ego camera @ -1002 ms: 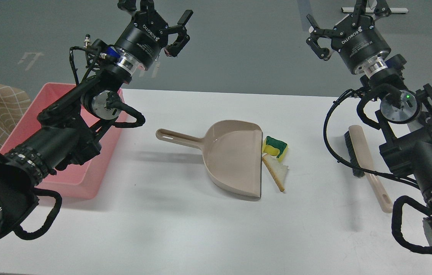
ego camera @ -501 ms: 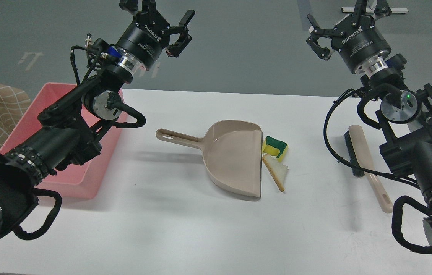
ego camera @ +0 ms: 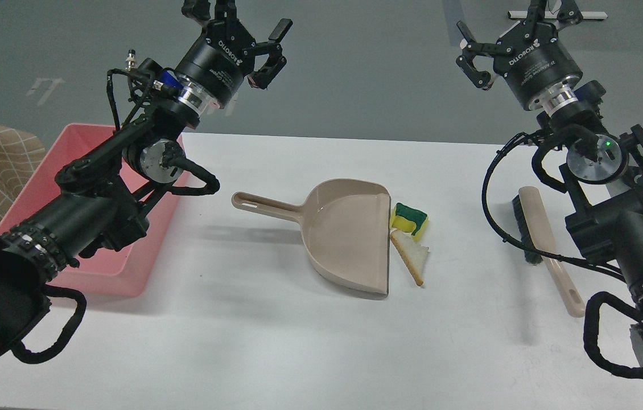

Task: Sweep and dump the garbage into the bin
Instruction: 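Move the left gripper down toward the dustpan handle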

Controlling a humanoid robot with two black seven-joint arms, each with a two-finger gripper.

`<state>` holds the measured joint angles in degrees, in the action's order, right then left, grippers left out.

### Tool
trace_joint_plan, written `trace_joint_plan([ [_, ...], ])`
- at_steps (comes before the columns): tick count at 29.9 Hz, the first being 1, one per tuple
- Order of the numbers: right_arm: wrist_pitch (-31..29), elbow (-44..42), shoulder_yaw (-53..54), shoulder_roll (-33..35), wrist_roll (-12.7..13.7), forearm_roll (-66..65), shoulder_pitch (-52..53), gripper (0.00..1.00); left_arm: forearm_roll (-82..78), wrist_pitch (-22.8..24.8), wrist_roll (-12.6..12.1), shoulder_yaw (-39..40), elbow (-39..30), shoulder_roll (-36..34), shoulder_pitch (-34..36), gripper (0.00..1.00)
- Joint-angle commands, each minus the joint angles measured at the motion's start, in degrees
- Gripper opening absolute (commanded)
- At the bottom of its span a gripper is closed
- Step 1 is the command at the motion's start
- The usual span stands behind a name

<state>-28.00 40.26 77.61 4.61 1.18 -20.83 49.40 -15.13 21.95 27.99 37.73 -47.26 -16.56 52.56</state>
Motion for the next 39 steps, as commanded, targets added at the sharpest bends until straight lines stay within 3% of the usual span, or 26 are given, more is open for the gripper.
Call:
trace_joint_plan([
  [1, 0.0, -0.1, 0.0, -0.04, 0.05, 0.0, -0.01, 1.0, -2.26, -4.18, 0.01, -0.03, -4.76, -1.19, -1.49, 0.98],
  [6, 0.0, -0.1, 0.0, 0.05, 0.14, 0.0, -0.09, 1.0, -7.1, -9.9, 0.01, 0.06, -11.18, -3.39, -3.96, 0.98],
  [10, 0.0, -0.18, 0.0, 0.14, 0.22, 0.0, -0.27, 1.0, -12.28, -18.32, 0.01, -0.03, -18.64, -6.73, -5.98, 0.98],
  [20, 0.0, -0.27, 0.0, 0.23, 0.31, -0.09, -0.45, 1.0, -17.29, -27.31, 0.01, -0.21, -29.91, -13.15, -12.74, 0.98],
  [27, 0.0, -0.18, -0.09, 0.23, 0.31, -0.09, -1.32, 1.0, -25.2, -36.7, 0.01, -0.21, -36.15, -16.13, -21.35, 0.98],
  [33, 0.0, -0.18, -0.35, 0.23, 0.4, 0.0, -2.03, 1.0, -26.0, -38.21, 0.01, -0.03, -39.13, -17.89, -26.1, 0.98],
  [39, 0.0, 0.17, -0.61, 0.32, 0.49, 0.09, -3.17, 1.0, -32.23, -43.12, 0.01, 0.06, -42.21, -17.99, -32.25, 0.98],
])
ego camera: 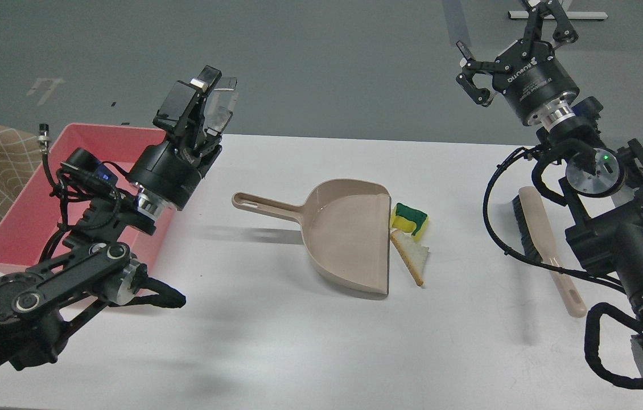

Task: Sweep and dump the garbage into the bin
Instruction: 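Move the left gripper down toward the dustpan handle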

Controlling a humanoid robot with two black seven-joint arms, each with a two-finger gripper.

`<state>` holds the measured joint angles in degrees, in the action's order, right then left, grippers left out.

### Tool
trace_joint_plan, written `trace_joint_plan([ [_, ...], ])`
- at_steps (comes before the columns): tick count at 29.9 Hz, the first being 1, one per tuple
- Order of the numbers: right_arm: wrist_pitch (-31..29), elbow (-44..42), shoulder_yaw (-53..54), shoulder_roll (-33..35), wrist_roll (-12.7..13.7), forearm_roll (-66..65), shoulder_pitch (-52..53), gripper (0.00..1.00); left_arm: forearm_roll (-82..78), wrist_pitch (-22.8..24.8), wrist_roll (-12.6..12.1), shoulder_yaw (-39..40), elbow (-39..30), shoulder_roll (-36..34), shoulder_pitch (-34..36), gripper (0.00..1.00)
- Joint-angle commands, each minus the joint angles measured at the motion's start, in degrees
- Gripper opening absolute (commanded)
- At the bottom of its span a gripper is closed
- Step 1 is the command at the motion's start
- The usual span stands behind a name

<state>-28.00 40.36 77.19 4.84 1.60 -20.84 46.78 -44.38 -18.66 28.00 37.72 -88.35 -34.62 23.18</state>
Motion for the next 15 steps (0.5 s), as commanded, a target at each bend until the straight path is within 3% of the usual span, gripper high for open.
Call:
trace_joint_plan([
  [1, 0.0, 0.15, -0.2, 0.0, -0.01, 0.1, -0.81, 1.0, -3.51, -2.96, 0.0, 0.08, -1.39, 0.07, -3.49, 0.98],
  [7, 0.0, 0.16, -0.2, 0.96, -0.01, 0.1, -1.87, 1.0, -4.4, -4.37, 0.0, 0.08, -5.6, 0.25, -7.62, 0.98],
  [9, 0.0, 0.16, -0.11, 0.96, -0.01, 0.1, -1.96, 1.0, -4.66, -6.82, 0.0, -0.01, -7.71, 0.95, -9.55, 0.98],
  [15, 0.0, -0.11, -0.2, 1.05, -0.01, 0.1, -2.31, 1.0, -6.5, -7.8, 0.0, -0.19, -8.16, 1.3, -13.07, 0.98],
])
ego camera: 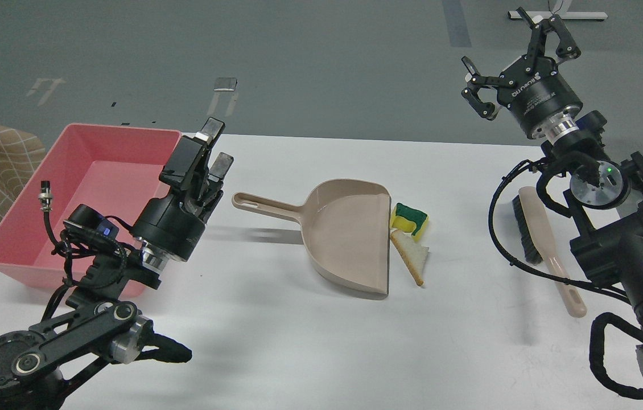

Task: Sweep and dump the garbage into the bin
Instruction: 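Move the left gripper down toward the dustpan handle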

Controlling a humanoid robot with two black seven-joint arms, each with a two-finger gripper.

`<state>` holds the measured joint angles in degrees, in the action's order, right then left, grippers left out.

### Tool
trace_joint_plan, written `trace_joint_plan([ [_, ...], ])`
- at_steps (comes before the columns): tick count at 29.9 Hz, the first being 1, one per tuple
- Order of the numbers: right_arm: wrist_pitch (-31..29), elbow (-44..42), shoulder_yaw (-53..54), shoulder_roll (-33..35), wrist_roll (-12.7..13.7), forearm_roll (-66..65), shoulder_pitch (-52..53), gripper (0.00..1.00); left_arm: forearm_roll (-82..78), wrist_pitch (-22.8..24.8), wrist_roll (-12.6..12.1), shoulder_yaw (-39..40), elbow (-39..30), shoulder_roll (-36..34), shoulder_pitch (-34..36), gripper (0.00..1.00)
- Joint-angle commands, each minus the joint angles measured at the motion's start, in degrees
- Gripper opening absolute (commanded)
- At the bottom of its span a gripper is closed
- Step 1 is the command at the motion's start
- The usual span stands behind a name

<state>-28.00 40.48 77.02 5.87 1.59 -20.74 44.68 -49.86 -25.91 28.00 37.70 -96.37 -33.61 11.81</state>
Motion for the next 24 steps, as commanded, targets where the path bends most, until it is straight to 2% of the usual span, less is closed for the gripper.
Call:
trace_joint_plan([
  [1, 0.0, -0.22, -0.02, 0.02, 0.0, 0.0, -0.47, 1.0, -1.89, -1.51, 0.0, -0.43, -0.13, 0.9, -2.48, 0.98],
  [6, 0.0, -0.22, -0.02, 0.02, 0.0, 0.0, -0.56, 1.0, -4.63, -2.09, 0.0, -2.45, -0.04, 2.84, -4.34, 0.98],
  [11, 0.0, -0.14, -0.02, 0.02, 0.0, 0.0, -0.56, 1.0, -6.56, -2.09, 0.0, -8.77, 0.66, 3.2, -3.29, 0.98],
  [16, 0.0, -0.14, -0.02, 0.02, 0.0, 0.0, -0.64, 1.0, -6.56, -2.09, 0.0, -9.48, 1.45, 3.19, -3.46, 0.98],
  [24, 0.0, -0.14, -0.02, -0.07, 0.0, 0.0, -0.91, 1.0, -6.65, -2.09, 0.0, -9.57, 9.43, 6.44, -1.79, 0.98],
])
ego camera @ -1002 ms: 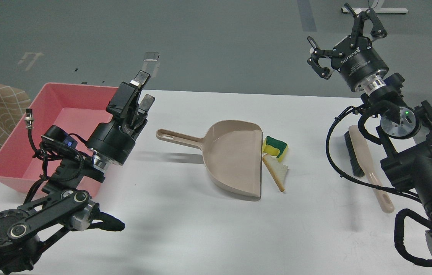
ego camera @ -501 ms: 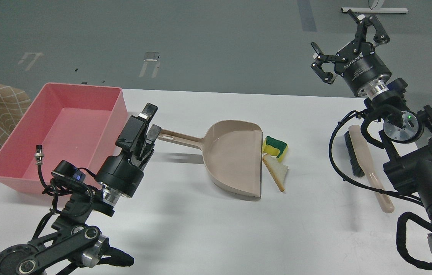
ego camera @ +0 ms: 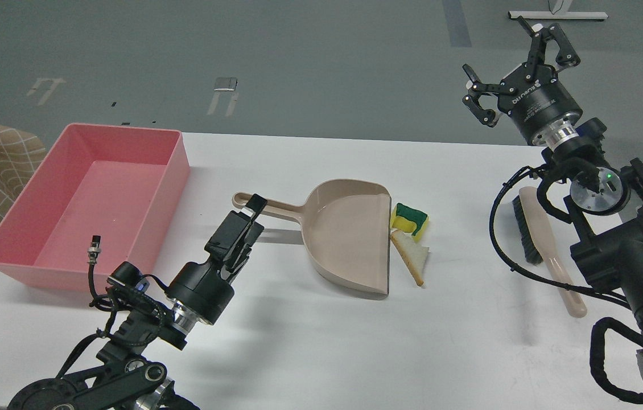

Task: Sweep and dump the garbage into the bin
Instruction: 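Move the left gripper down toward the dustpan handle, then grasp the beige dustpan handle with the left gripper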

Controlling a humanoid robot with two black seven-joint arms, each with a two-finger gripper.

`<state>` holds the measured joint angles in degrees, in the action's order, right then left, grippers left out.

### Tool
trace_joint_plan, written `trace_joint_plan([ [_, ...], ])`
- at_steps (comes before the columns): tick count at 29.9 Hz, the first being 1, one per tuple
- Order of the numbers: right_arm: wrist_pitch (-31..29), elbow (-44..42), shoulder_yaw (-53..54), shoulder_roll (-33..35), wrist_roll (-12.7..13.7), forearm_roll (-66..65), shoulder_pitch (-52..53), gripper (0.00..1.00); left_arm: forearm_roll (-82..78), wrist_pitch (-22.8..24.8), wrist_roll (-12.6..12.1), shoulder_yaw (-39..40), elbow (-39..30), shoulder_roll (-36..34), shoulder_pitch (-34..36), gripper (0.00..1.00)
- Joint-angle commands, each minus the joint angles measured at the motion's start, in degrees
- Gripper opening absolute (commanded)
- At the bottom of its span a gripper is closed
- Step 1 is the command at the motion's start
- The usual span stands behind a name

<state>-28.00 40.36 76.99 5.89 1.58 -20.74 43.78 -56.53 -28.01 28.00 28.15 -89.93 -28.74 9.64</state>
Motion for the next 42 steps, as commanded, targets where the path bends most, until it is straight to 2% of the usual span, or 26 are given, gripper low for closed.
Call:
trace_joint_plan([
  [1, 0.0, -0.02, 0.0, -0.09, 0.0, 0.0, -0.01, 1.0, 0.02, 0.01, 0.0, -0.02, 4.74, 2.98, 0.56, 0.98],
  [13, 0.0, -0.02, -0.08, -0.09, 0.0, 0.0, -0.01, 1.0, 0.02, 0.01, 0.0, -0.46, 19.25, 11.24, 2.84, 0.98],
  [19, 0.0, -0.02, 0.0, -0.09, 0.0, 0.0, -0.1, 1.0, 0.02, 0.01, 0.0, -0.46, 20.75, 12.31, 4.33, 0.98],
  [23, 0.0, -0.02, -0.08, -0.09, 0.0, 0.0, -0.1, 1.0, 0.02, 0.01, 0.0, -0.46, 24.88, 13.62, 6.27, 0.98],
  [42, 0.0, 0.42, 0.0, -0.18, 0.0, 0.0, -0.45, 1.0, 0.1, 0.01, 0.0, -0.81, 34.99, 16.87, 11.72, 0.97],
])
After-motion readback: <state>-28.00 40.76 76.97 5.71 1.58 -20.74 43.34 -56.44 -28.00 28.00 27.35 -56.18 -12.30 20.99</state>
